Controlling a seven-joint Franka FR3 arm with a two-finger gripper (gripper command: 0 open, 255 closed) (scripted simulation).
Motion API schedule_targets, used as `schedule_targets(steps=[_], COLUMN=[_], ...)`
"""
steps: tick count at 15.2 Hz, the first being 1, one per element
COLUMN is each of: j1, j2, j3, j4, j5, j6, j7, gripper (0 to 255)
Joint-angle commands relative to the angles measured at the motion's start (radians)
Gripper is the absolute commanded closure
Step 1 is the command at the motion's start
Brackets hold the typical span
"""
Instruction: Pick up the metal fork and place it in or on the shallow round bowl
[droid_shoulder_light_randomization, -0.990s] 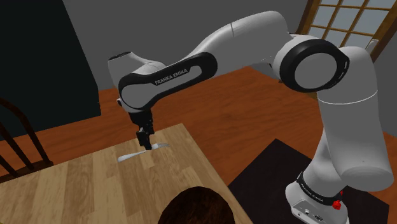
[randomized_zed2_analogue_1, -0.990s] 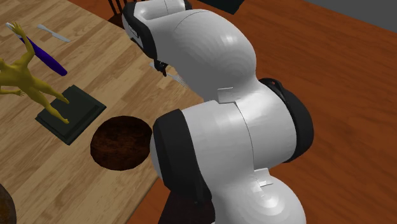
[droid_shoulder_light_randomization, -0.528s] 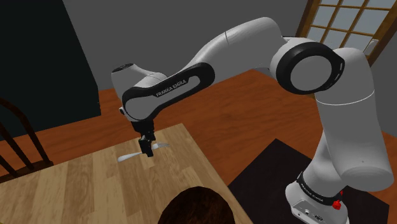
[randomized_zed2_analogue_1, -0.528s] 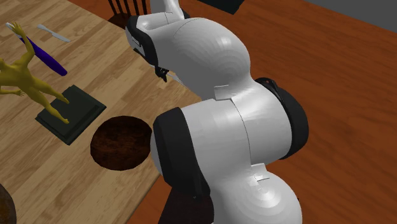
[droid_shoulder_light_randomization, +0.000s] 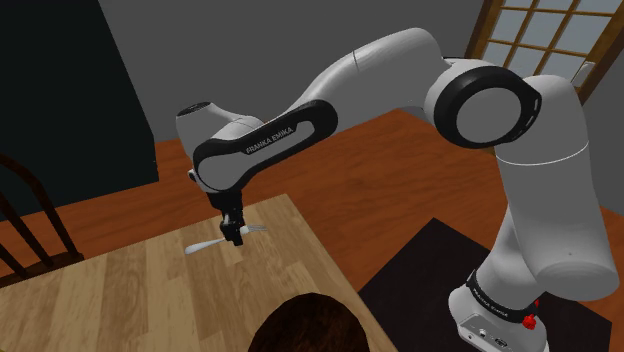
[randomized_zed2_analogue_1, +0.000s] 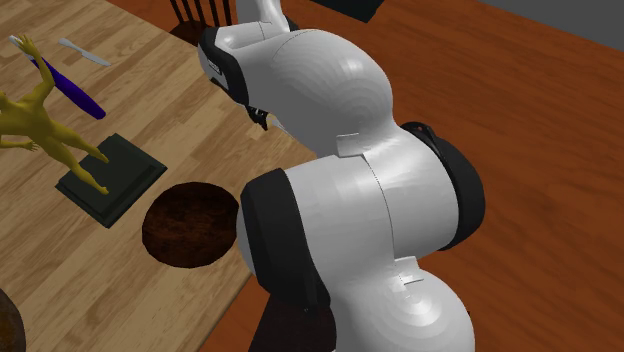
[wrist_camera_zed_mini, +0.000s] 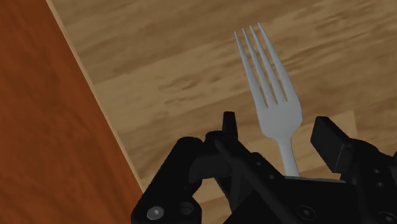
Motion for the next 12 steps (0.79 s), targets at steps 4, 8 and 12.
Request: schedule_targets(steps=[4, 8, 12], j1=[0.0, 0.0, -0.001], j2=[0.0, 0.0, -0.017], j3=[0.0, 0.0, 0.002], j4=[0.001, 0.001, 0.015], j5=[0.0, 0.0, 0.003], j6=[-0.001, -0.001, -0.032], j7=[0.0, 0.0, -0.001], gripper=[255, 255, 255])
